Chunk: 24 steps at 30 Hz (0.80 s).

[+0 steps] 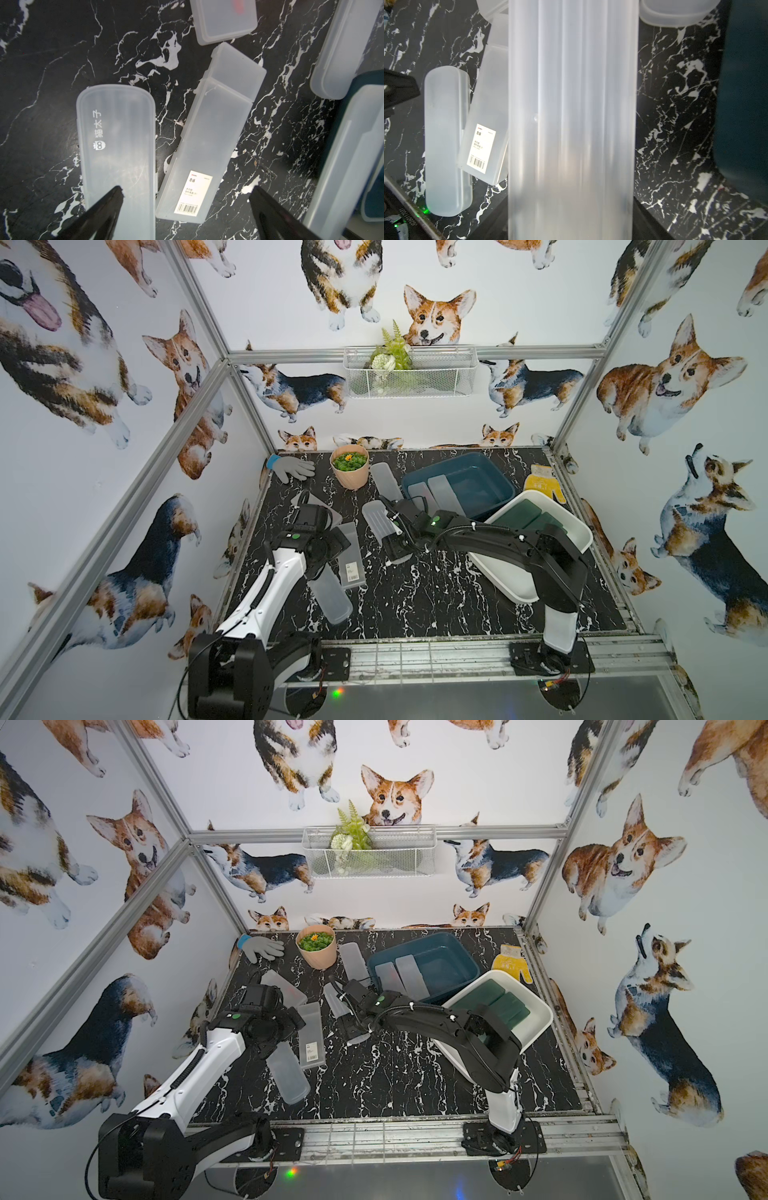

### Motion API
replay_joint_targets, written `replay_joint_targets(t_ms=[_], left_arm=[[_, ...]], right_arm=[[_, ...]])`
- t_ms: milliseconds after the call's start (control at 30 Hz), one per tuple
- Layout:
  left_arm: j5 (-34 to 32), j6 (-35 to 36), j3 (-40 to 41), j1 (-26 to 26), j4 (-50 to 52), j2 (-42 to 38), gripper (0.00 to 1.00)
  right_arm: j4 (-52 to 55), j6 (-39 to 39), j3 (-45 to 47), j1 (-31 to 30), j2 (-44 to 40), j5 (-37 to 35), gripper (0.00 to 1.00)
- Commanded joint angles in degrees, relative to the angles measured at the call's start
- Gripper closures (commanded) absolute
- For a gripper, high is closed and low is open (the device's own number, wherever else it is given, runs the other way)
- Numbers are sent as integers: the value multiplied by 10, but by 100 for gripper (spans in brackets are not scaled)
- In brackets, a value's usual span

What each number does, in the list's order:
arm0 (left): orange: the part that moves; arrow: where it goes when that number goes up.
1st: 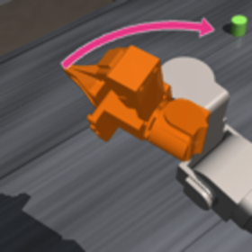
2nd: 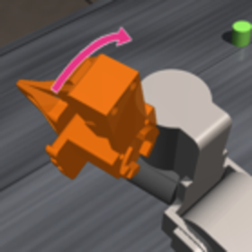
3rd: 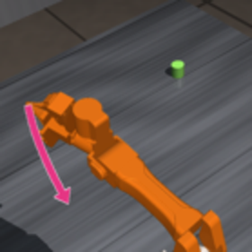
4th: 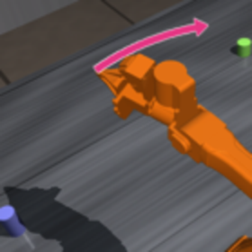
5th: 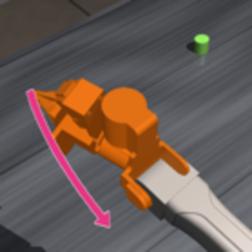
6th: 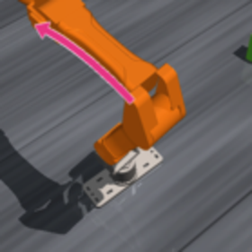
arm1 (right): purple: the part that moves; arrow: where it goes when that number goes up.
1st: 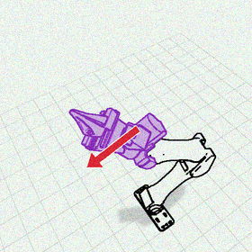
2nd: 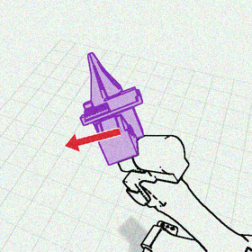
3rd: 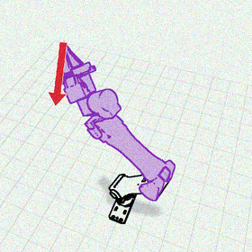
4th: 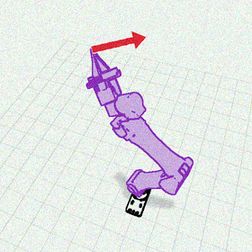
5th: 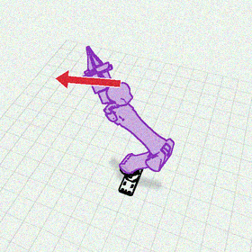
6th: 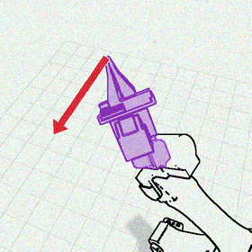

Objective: Place the pencil cases by color into the storage box
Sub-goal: Pick up the pencil case from the center of the board.

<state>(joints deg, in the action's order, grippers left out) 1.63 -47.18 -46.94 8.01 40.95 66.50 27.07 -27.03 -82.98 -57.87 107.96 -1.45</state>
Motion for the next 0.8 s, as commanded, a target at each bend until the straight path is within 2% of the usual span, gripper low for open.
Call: replay_joint_targets(t_ms=[0, 200, 367, 567, 767], left_arm=[[3, -12, -13, -1, -18, 9, 3], [22, -20, -65, 1, -39, 31, 3], [19, 1, -121, 16, -32, 65, 3], [-13, 30, -201, 65, -6, 120, 3], [-36, 63, -265, 125, 9, 175, 4]], right_arm=[[12, -2, -11, 3, -22, -3, 43], [15, -4, -12, 37, -58, 1, 42], [20, 3, -11, 83, -87, 5, 42], [43, 16, -9, 138, -114, 15, 42], [106, 42, -20, 219, -131, 49, 41]])
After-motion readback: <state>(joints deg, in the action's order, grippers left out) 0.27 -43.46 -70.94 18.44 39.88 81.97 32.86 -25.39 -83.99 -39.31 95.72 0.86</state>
